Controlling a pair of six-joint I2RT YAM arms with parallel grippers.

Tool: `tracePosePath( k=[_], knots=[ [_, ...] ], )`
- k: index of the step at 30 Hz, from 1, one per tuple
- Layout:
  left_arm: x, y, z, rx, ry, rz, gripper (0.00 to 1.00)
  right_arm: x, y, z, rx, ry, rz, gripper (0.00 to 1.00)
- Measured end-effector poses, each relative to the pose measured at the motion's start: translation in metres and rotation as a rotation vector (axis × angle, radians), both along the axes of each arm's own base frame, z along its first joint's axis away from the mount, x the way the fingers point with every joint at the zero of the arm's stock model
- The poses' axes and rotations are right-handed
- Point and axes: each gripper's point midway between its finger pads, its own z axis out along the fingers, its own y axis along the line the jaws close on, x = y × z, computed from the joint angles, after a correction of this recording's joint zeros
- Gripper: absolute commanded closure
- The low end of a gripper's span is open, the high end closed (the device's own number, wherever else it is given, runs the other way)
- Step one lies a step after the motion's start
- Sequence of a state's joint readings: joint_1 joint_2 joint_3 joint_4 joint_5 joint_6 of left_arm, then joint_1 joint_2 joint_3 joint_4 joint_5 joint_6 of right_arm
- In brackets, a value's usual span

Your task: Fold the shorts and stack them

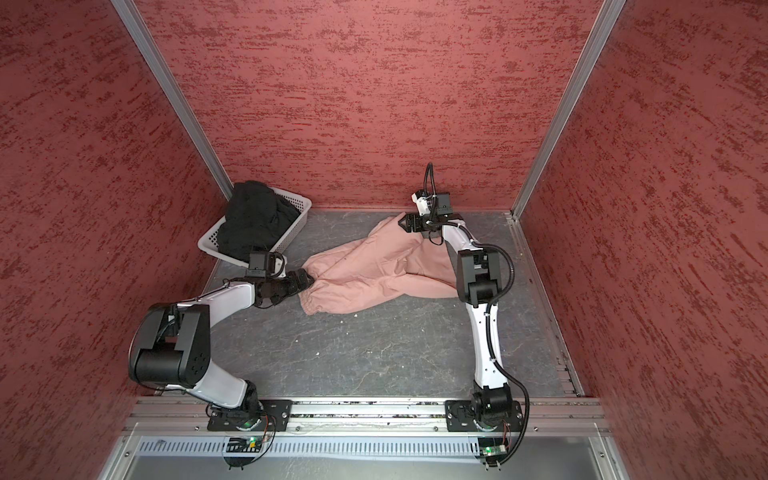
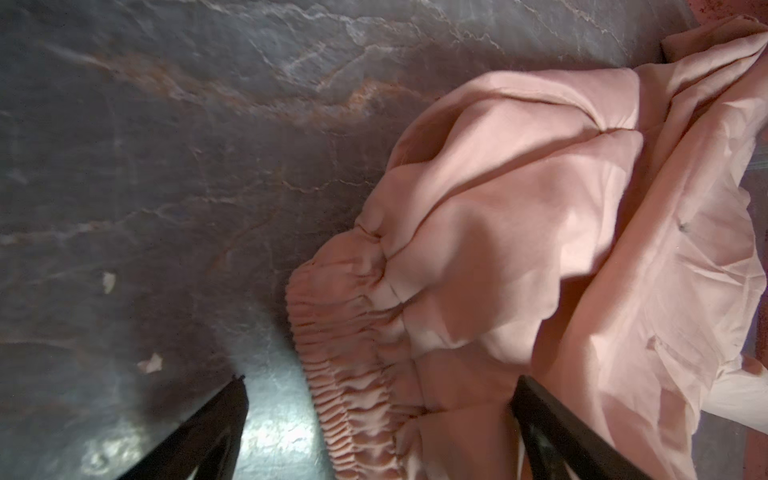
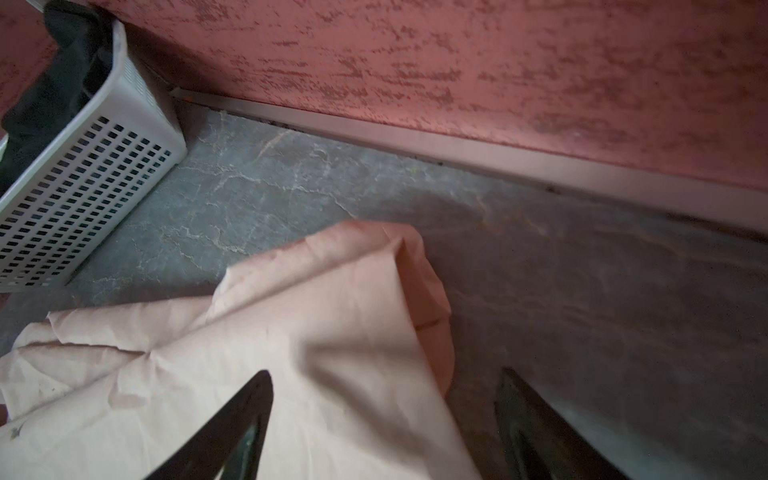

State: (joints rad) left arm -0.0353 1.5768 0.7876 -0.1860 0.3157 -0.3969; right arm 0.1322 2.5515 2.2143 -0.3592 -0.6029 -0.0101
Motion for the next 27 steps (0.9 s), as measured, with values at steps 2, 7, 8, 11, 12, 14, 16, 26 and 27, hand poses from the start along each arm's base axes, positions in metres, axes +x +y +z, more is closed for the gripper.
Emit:
tracePosePath(
  k=[2, 7, 8, 11, 12, 14, 16, 26, 27],
  knots=[
    [0.001, -0.003, 0.001, -0.021, -0.003, -0.003, 0.20, 0.005, 0.012, 0.001, 0.013, -0.006, 0.029, 0.50],
    [0.006, -0.009, 0.007, -0.053, -0.028, -0.023, 0.81, -0.004, 0.031, 0.003, 0.049, 0.023, 0.082, 1.00],
    [0.007, -0.011, 0.009, -0.060, -0.030, -0.027, 0.89, -0.007, 0.034, 0.003, 0.053, 0.029, 0.090, 1.00],
    [0.014, -0.013, 0.018, -0.068, -0.051, -0.044, 1.00, -0.022, 0.037, 0.008, 0.058, 0.064, 0.096, 1.00],
    [0.017, -0.014, 0.023, -0.068, -0.063, -0.053, 1.00, -0.027, 0.036, 0.012, 0.057, 0.069, 0.095, 1.00],
    [0.025, -0.014, 0.036, -0.061, -0.084, -0.060, 1.00, -0.036, 0.033, 0.028, 0.056, 0.065, 0.091, 1.00],
    [0.033, -0.012, 0.056, -0.038, -0.119, -0.065, 1.00, -0.049, 0.027, 0.053, 0.062, 0.048, 0.083, 1.00],
    [0.026, 0.019, 0.113, 0.120, -0.226, -0.006, 0.00, -0.158, -0.021, 0.205, 0.160, -0.184, -0.011, 1.00],
    [0.022, 0.020, 0.108, 0.122, -0.213, -0.004, 0.01, -0.174, -0.025, 0.206, 0.165, -0.181, -0.028, 1.00]
  ],
)
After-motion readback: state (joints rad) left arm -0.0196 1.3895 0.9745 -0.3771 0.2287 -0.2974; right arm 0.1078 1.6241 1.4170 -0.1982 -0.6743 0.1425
